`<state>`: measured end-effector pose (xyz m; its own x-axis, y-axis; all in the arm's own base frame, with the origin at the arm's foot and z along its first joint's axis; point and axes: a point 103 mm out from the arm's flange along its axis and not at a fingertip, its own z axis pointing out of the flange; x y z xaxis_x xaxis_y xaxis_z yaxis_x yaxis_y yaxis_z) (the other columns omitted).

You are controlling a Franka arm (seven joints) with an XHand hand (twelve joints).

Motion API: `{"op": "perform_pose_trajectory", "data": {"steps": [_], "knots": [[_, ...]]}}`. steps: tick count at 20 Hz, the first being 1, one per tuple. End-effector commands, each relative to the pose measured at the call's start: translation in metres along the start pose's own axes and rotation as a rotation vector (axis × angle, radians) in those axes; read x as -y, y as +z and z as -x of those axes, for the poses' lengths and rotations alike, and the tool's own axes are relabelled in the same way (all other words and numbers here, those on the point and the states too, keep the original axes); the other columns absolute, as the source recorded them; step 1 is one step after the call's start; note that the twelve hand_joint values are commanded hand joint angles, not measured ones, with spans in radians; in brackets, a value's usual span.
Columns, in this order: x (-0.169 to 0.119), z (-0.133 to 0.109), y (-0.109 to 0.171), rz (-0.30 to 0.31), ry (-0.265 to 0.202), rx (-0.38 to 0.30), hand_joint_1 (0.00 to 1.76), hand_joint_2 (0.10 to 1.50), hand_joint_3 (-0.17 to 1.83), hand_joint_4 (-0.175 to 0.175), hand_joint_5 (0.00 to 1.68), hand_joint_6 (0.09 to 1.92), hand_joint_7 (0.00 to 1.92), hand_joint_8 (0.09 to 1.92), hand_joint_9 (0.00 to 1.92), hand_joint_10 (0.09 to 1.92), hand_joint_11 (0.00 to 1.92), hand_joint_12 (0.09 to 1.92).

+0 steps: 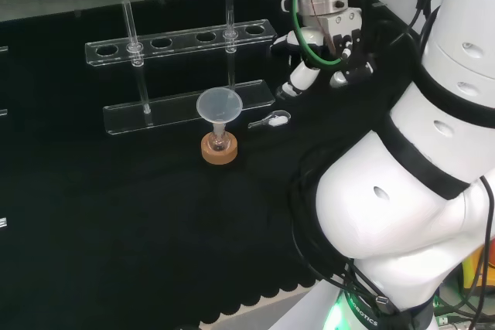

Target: Pick up the weighing funnel.

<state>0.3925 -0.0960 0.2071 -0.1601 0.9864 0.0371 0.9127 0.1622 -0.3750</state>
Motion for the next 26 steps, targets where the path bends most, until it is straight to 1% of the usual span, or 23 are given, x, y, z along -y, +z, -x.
{"op": "perform_pose_trajectory", "data": {"steps": [1,2,4,6,9,15,19,20,22,25,26], "knots": [[-0.044,0.023,0.038,-0.008,-0.005,-0.032,0.85,0.63,0.52,-0.056,0.39,0.09,0.27,0.71,0.55,0.64,0.43,1.32],[-0.048,0.02,0.042,-0.016,-0.01,-0.032,0.85,0.63,0.53,-0.055,0.41,0.09,0.28,0.71,0.56,0.64,0.44,1.32],[-0.058,0.023,0.049,-0.03,-0.012,-0.034,0.85,0.63,0.53,-0.054,0.42,0.09,0.3,0.71,0.58,0.63,0.45,1.31],[-0.065,0.023,0.055,-0.032,-0.015,-0.044,0.86,0.62,0.54,-0.055,0.43,0.09,0.31,0.71,0.59,0.63,0.46,1.31],[-0.073,0.025,0.062,-0.048,-0.004,-0.045,0.87,0.62,0.56,-0.056,0.45,0.09,0.33,0.71,0.6,0.62,0.48,1.3],[-0.081,0.02,0.069,-0.015,0.021,-0.035,0.9,0.6,0.58,-0.053,0.51,0.09,0.37,0.7,0.65,0.61,0.51,1.28],[-0.082,0.018,0.075,0.033,0.039,-0.024,0.92,0.6,0.59,-0.046,0.57,0.1,0.41,0.71,0.67,0.6,0.53,1.27],[-0.082,0.017,0.076,0.041,0.052,-0.032,0.93,0.6,0.6,-0.045,0.6,0.12,0.43,0.7,0.69,0.59,0.54,1.27],[-0.083,0.015,0.079,0.042,0.052,-0.031,0.95,0.59,0.62,-0.038,0.65,0.22,0.46,0.69,0.71,0.56,0.56,1.25],[-0.084,0.016,0.083,0.032,0.046,-0.025,0.95,0.58,0.64,-0.034,0.59,0.51,0.47,0.68,0.73,0.54,0.58,1.24],[-0.084,0.017,0.084,0.03,0.046,-0.025,0.95,0.58,0.64,-0.034,0.58,0.57,0.48,0.69,0.74,0.54,0.58,1.24]]}}
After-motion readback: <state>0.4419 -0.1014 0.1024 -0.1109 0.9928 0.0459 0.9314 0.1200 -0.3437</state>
